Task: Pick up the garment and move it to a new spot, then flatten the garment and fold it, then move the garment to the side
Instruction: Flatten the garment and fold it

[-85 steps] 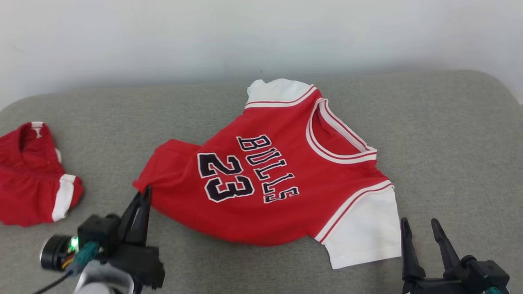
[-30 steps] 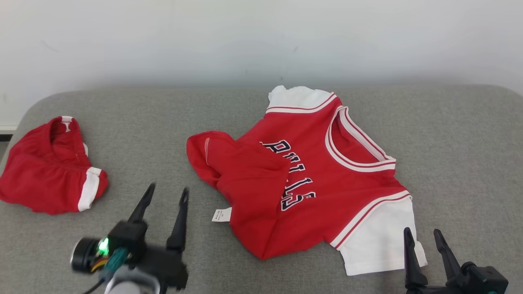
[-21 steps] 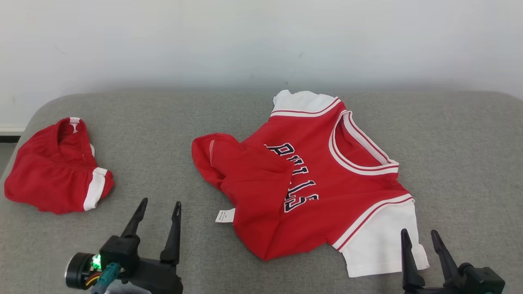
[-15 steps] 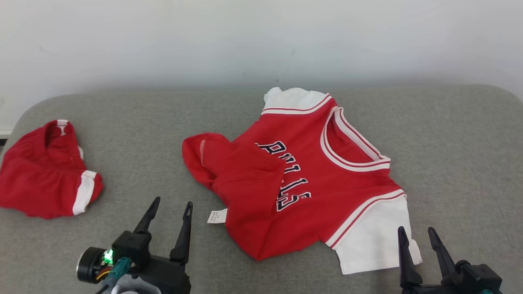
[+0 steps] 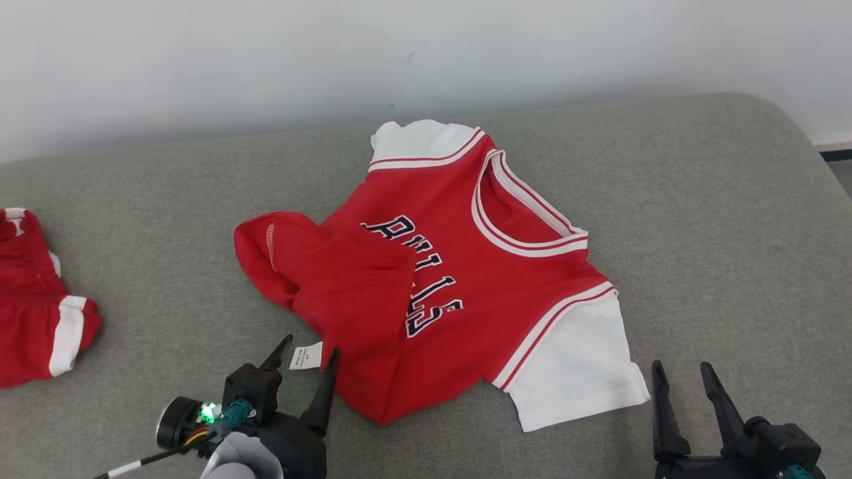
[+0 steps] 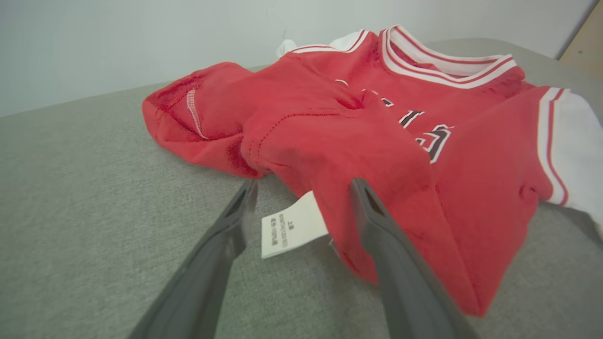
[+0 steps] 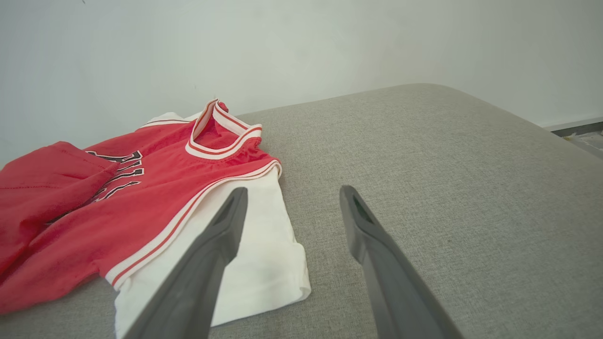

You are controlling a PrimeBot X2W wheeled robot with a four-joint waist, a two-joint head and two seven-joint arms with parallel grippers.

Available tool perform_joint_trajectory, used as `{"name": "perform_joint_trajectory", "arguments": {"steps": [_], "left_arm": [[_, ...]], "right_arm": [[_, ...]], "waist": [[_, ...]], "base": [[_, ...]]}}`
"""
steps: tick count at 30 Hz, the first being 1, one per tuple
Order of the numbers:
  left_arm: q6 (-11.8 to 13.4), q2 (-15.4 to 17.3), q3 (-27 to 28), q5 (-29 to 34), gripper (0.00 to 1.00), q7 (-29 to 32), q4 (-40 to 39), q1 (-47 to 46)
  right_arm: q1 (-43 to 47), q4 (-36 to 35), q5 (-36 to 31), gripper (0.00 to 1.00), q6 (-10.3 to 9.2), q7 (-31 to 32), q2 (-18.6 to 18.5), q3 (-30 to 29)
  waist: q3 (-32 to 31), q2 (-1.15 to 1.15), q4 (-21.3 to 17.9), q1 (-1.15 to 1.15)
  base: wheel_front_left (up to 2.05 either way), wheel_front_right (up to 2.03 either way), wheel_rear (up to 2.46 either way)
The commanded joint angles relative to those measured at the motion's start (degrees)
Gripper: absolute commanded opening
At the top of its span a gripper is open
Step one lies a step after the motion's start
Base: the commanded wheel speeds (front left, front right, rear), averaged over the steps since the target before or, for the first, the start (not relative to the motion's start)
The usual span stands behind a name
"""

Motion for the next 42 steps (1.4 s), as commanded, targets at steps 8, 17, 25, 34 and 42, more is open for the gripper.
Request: {"name": "perform_joint_trajectory", "arguments": {"steps": [8, 17, 25, 34, 42], "left_arm": [[-1.34, -1.28, -1.12, -1.21, 1.0, 0.2, 6.66, -1.83], [-2.44, -2.96, -2.32, -3.01, 0.0, -0.53, 10.81, -3.86], [-1.26, -2.39, -1.13, -3.09, 0.0, -1.93, 7.57, -1.92], [3.3, -1.78, 0.01, -4.08, 0.0, -1.28, -7.06, 9.55], [4.94, -4.71, -3.07, -5.92, 0.0, 1.49, -10.8, 18.56]], "right_arm": [[-0.78, -0.17, 0.68, 1.0, -0.14, -0.08, 0.0, -0.1], [-0.76, 0.19, 0.52, 1.0, -0.14, -0.08, 0.0, -0.19], [1.18, 0.21, 0.72, 1.0, -0.14, -0.08, 0.0, -1.3], [2.6, 0.41, 1.04, 1.0, -0.14, -0.08, -0.01, -2.16], [2.92, 0.83, 0.12, 1.0, -0.14, -0.08, 0.0, -2.28]], "waist": [[0.9, 0.0, -0.91, -0.01], [0.38, 0.0, -0.81, -0.01], [-2.1, 0.0, 1.25, -0.01], [-4.09, 0.0, 5.6, -0.01], [-4.85, 0.0, 6.8, -0.01]], "base": [[0.0, 0.0, 0.0], [0.0, 0.0, 0.0], [0.0, 0.0, 0.0], [0.0, 0.0, 0.0], [0.0, 0.0, 0.0]]}}
